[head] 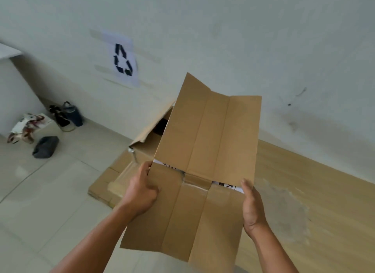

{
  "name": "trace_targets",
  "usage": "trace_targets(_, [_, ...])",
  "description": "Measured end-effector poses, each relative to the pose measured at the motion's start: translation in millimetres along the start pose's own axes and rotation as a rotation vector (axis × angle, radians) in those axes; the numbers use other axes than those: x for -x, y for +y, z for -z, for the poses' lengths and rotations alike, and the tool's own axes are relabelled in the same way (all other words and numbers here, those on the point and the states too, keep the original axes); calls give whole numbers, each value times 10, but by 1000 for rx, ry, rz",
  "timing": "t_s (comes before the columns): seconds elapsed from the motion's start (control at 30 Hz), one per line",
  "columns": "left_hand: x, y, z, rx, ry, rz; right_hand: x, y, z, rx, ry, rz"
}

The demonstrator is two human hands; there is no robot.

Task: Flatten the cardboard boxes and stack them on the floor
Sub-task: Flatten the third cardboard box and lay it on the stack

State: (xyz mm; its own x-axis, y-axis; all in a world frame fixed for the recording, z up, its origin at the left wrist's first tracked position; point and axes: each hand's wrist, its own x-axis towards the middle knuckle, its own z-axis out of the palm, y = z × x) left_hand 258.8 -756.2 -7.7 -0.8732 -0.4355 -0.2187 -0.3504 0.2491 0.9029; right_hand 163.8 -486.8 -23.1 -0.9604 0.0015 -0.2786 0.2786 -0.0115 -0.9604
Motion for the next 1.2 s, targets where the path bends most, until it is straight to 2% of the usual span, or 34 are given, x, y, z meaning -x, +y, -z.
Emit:
trace_targets(0.3, [64, -252, 1694, 26, 195, -44, 671, -230, -1646, 5, -140, 108])
trace_targets(0.47, [-253, -568, 2294, -87, 309, 60, 690, -114, -2533, 189, -187, 151])
trace_targets(0.6, [-637, -915, 2677, -179, 335, 146, 565, 102, -3310, 298, -184, 132])
trace_targets(0.73, [-1312, -1388, 3036, -265, 292, 225, 198, 530, -4165, 386, -233, 107])
trace_targets(0.83, [-1936, -1753, 3240, -301, 227, 287, -181, 902, -4720, 386, -228, 16])
trace_targets(1.03, [-3103, -2317, 3548, -380, 29, 458, -888, 1385, -5550, 438, -58, -278])
trace_targets(1.2, [-3932, -2827, 3555, -457, -123, 521, -1367, 1956, -5930, 528, 47, -458])
